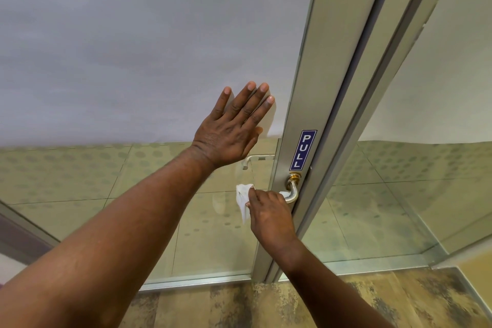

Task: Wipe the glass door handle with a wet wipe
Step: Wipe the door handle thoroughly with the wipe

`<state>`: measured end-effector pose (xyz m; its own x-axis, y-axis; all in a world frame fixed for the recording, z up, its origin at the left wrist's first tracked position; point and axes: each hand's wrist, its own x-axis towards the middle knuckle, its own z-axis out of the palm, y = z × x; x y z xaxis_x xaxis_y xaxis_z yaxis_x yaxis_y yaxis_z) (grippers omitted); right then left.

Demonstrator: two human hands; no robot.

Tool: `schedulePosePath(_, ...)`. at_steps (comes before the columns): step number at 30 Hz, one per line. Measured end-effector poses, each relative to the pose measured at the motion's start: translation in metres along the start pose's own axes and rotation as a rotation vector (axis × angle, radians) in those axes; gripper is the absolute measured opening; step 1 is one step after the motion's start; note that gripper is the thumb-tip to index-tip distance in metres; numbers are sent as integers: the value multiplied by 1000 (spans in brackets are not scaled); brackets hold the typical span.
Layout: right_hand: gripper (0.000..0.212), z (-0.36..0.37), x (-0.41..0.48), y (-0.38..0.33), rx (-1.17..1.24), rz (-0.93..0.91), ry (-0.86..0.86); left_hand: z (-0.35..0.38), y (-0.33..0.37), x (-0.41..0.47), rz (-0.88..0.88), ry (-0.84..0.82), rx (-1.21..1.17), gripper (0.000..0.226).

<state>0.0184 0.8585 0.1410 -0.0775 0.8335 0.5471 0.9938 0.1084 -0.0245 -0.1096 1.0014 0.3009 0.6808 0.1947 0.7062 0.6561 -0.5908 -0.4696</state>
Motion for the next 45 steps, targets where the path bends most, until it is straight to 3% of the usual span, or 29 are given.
schedulePosePath(9, 45, 4, 10, -2, 2, -7, -95, -2, 0, 0, -12, -25, -9, 73)
schedulePosePath(25, 23, -4, 19, 2, -52, -78, -169, -1, 1, -1, -11, -47, 11, 72)
schedulePosePath(35, 17, -11, -1, 19, 39, -142, -145, -1, 1, -1, -11, -62, 12, 71)
schedulePosePath(45, 34, -24, -24, 68, 63, -91, -131, -1, 1, 1, -18, -74, -6, 72)
